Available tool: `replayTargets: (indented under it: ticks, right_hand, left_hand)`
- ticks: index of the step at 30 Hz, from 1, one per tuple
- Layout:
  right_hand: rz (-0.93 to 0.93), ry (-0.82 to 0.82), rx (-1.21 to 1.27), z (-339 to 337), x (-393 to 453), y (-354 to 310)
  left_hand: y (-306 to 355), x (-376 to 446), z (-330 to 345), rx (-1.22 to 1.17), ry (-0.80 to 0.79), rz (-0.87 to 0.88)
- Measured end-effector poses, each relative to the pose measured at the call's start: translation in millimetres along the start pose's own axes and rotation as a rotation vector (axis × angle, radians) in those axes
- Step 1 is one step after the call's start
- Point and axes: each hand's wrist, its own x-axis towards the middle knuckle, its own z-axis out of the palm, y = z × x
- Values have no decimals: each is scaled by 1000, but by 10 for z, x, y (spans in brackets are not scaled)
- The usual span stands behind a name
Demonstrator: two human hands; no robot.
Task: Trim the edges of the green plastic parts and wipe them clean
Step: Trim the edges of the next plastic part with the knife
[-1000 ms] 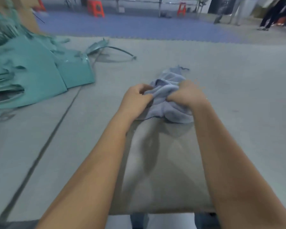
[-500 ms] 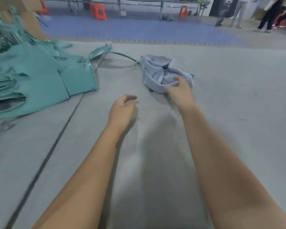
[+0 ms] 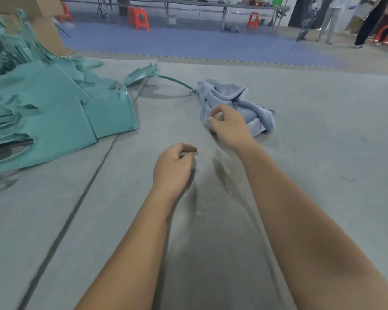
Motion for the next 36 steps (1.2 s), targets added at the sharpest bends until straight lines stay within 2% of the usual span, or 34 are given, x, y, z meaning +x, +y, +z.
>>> replayTargets:
  ticks: [4, 7, 13, 18, 25, 30, 33, 34, 36]
  right_hand:
    - [46, 6, 14, -182, 213, 94]
    - [33, -2, -211, -272, 324, 234]
    - [213, -92, -495, -91, 370, 226]
    - [341, -10, -675, 243, 544, 42]
    - [316, 108, -782, 392, 594, 23]
    - [341, -17, -804, 261, 627, -128]
    - [236, -60, -792, 151, 501, -136]
    - [156, -1, -768, 112, 425, -121]
    - [-46, 222, -653, 54, 220, -110]
  left_hand:
    - [-25, 37, 33, 111, -12, 51]
    - [-25, 31, 55, 178, -13, 78]
    - [-10, 38, 49, 220, -18, 104]
    - [-42, 63, 44, 211, -15, 123]
    - [-46, 67, 40, 219, -18, 128]
    - [-39, 78, 45, 230, -19, 128]
    - [-55, 92, 38, 201, -20, 117]
    - [-62, 91, 37, 187, -20, 109]
    - [-68, 87, 35, 147, -16, 85]
